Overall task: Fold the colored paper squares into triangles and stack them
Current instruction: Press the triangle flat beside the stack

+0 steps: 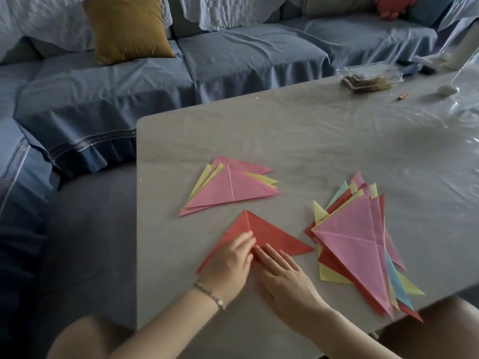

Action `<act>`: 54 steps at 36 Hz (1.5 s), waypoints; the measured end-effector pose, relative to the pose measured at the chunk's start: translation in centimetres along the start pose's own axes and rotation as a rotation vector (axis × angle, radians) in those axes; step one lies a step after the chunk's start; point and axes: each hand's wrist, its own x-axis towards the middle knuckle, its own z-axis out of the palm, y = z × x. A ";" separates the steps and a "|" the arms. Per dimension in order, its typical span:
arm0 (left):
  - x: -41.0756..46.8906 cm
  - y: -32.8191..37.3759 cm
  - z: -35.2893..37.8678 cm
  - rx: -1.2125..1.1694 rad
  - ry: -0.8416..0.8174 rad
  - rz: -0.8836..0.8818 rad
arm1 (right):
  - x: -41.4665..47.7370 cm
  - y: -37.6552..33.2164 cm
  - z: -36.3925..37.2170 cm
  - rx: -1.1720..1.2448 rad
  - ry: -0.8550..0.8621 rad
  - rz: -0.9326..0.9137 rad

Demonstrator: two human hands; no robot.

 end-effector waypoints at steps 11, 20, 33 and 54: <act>-4.6 -2.0 0.9 0.058 -0.044 0.100 | -0.8 1.4 -1.3 -0.015 0.164 0.117; -6.9 -4.3 -0.8 0.001 -0.028 -0.032 | -2.3 4.4 -2.2 -0.116 0.181 0.241; -4.7 -3.5 -2.2 0.072 0.147 -0.305 | -2.4 5.0 -3.1 -0.051 0.202 0.253; -0.8 -1.8 -4.3 -0.156 0.088 -0.589 | -1.7 9.5 -6.3 0.016 -0.044 0.613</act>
